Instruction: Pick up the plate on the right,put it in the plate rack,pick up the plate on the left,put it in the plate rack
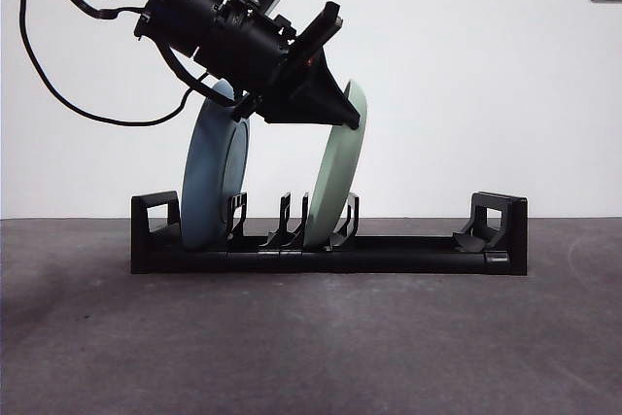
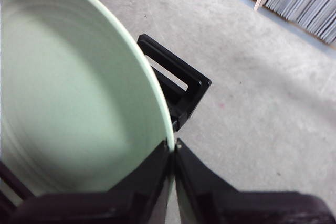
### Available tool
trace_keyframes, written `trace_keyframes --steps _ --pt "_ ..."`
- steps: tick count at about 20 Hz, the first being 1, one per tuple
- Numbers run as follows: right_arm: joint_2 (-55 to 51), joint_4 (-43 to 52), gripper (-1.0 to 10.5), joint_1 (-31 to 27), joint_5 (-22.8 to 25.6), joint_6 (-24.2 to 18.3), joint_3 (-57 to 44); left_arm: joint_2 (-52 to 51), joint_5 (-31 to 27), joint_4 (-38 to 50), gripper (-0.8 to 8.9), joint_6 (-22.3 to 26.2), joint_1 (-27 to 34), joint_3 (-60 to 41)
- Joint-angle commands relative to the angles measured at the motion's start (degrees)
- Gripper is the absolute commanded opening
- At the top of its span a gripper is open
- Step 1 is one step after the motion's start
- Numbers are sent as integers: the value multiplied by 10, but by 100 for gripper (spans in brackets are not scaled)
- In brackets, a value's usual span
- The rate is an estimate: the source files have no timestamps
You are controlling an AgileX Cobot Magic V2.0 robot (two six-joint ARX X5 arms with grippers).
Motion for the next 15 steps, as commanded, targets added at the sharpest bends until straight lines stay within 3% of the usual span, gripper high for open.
trace_keyframes --steps 1,7,15 --pt "1 3 343 0 0 -3 0 0 -4 2 7 33 -5 1" --pt "1 3 344 0 -1 -3 0 0 -59 -24 256 41 -15 1" --pt "1 1 343 0 -1 -4 0 -10 -43 -40 296 45 -26 2"
